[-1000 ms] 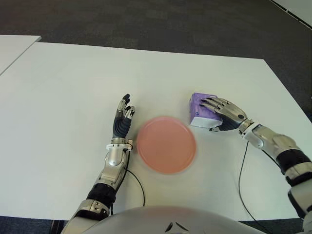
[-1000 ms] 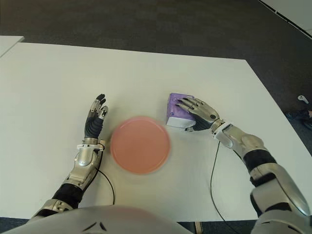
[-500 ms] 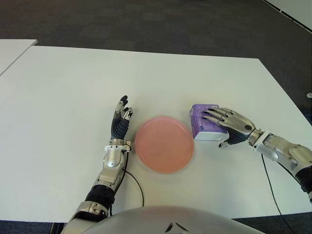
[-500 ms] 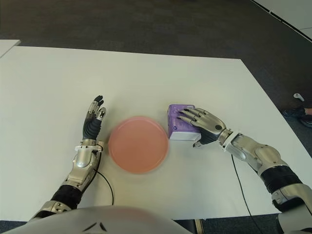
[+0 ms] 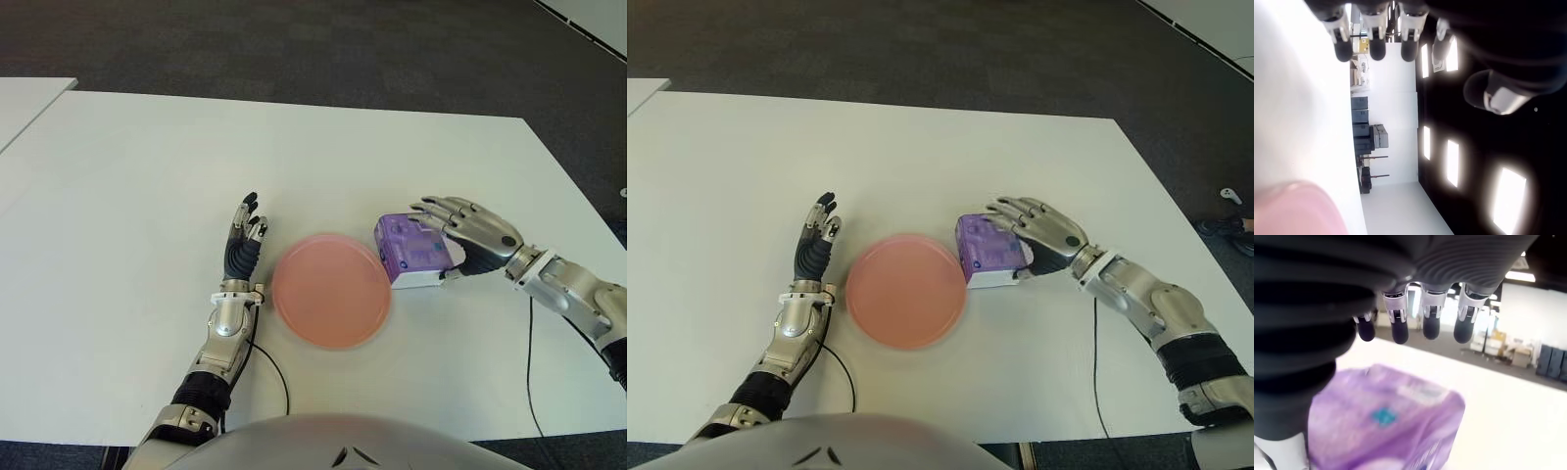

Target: Put the tissue paper into the plate.

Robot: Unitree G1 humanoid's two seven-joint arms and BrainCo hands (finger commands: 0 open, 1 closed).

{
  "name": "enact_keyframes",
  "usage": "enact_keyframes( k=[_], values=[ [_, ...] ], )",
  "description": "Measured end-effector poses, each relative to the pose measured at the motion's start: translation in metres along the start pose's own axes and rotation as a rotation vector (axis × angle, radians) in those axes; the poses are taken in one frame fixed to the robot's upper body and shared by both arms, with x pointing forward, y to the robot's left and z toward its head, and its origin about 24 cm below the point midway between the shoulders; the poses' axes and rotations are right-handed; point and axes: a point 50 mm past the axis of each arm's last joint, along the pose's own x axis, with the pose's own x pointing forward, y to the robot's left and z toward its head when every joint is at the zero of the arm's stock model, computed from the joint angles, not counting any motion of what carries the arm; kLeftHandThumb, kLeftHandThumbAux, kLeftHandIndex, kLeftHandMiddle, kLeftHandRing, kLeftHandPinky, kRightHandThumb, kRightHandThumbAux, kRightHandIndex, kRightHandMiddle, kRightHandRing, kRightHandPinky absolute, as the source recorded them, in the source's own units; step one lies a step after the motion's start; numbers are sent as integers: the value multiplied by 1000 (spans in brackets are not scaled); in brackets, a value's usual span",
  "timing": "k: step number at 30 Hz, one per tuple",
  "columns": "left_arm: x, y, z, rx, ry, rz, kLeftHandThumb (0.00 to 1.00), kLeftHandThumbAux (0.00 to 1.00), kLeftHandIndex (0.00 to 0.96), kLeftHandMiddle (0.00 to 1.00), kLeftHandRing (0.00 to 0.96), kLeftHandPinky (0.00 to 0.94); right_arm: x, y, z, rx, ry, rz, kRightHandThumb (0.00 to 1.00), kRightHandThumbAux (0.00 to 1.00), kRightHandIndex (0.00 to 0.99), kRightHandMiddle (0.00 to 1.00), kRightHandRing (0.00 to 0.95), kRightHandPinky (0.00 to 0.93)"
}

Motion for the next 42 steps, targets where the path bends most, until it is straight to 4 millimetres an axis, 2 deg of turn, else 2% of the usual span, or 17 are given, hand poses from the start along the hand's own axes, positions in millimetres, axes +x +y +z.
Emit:
enact_keyframes(
  k=[6,15,29,42],
  values=[
    [0,0,0,0,-1,0,0,368,0,0,0,0,7,-17,-6,10,28,-144,95,728,17,78,44,33],
    [0,0,0,0,-2,2,0,366,0,0,0,0,11,-16,-4,69,58,-211,93,735,22,65,31,29],
    [0,1,0,-1,-4,3,0,360,0,0,0,0,16,-16,-3,165,105,-225,10,752,18,47,15,33],
    [0,1,0,-4,-2,-7,0,360,0,0,0,0,18,-25,-7,273,142,-234,0,729,13,36,15,36]
  ],
)
